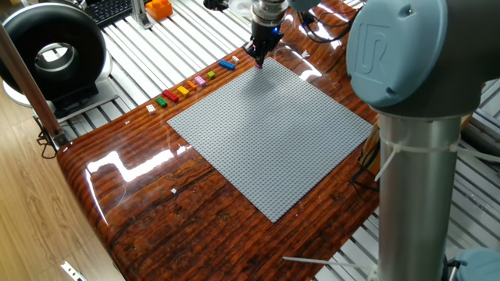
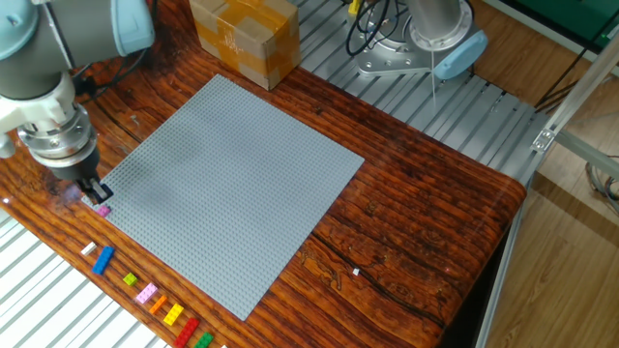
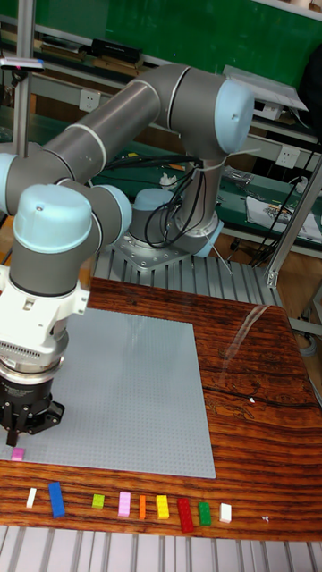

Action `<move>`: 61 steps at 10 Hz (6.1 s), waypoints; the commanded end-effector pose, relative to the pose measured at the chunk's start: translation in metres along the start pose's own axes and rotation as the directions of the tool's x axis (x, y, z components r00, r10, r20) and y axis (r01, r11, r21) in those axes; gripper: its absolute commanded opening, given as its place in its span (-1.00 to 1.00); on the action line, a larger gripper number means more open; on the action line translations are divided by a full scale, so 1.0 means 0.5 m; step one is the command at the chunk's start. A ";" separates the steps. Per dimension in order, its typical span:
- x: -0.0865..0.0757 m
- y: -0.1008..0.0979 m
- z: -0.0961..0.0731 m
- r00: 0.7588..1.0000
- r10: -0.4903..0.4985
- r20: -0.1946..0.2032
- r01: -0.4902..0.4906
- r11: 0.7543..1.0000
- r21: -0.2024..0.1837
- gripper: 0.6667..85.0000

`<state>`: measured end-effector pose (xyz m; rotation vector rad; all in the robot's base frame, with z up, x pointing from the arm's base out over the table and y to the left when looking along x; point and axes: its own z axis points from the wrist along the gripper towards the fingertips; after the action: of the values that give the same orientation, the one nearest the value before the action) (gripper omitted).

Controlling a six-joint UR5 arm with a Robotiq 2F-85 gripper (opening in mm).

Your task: Build with small Lego blocks

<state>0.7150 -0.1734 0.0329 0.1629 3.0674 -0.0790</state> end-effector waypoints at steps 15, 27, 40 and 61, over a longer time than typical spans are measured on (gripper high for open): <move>-0.144 0.095 -0.001 0.997 -0.077 0.029 0.079 0.996 -0.049 0.37; -0.132 0.088 0.047 0.989 -0.137 0.046 0.139 0.990 -0.036 0.57; -0.133 0.097 0.072 0.994 -0.082 0.077 0.084 0.996 -0.021 0.32; -0.130 0.093 0.059 0.996 -0.015 0.083 0.015 1.000 -0.004 -0.38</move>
<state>0.7852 -0.1363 0.0046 0.1210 2.9915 -0.0937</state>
